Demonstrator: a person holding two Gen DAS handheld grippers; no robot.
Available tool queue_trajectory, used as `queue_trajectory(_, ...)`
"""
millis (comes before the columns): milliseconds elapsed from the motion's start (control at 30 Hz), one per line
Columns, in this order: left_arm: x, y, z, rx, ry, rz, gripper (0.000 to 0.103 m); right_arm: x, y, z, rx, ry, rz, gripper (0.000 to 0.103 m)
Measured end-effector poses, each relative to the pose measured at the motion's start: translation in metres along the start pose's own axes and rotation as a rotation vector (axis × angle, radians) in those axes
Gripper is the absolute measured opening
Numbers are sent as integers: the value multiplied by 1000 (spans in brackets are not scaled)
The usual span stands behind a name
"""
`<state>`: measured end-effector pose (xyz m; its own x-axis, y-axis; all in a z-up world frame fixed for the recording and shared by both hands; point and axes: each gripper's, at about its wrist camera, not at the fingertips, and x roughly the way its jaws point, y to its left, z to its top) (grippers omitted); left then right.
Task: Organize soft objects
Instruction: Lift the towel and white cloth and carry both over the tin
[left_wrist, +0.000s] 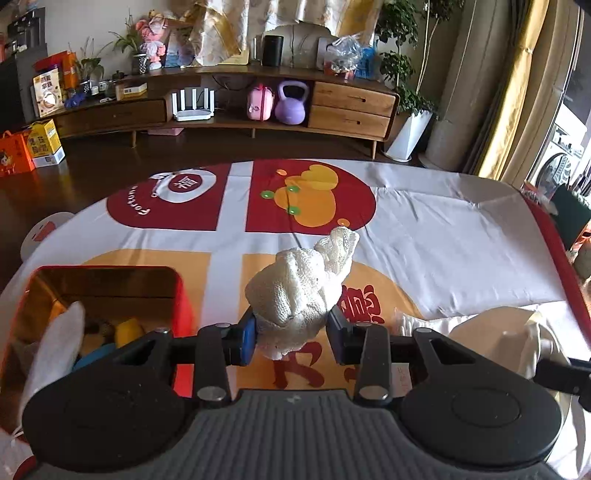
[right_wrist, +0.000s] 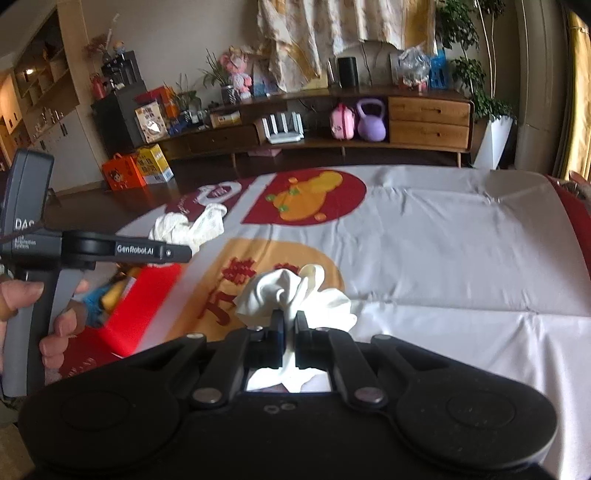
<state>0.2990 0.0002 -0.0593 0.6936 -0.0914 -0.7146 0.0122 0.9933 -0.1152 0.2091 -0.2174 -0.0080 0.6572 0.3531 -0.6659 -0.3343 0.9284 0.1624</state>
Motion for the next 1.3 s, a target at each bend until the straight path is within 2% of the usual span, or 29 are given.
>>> queue_trajectory(267,-46,16,-3,-21,-24,6,38,-34,23,14,-51,-59,34,4)
queue_trajectory(467,-76,26,-6,-18,-31,31,38,-45,43,25,-92,-70,73,4)
queue_trajectory(767,-112,48,-11,-1,-49,75,38,-43,92,35,-214,-32,127,4)
queue_trajectory(1300,-143,107,-22,-10,-46,160,38,-19,189,63,-408,-39,224,4)
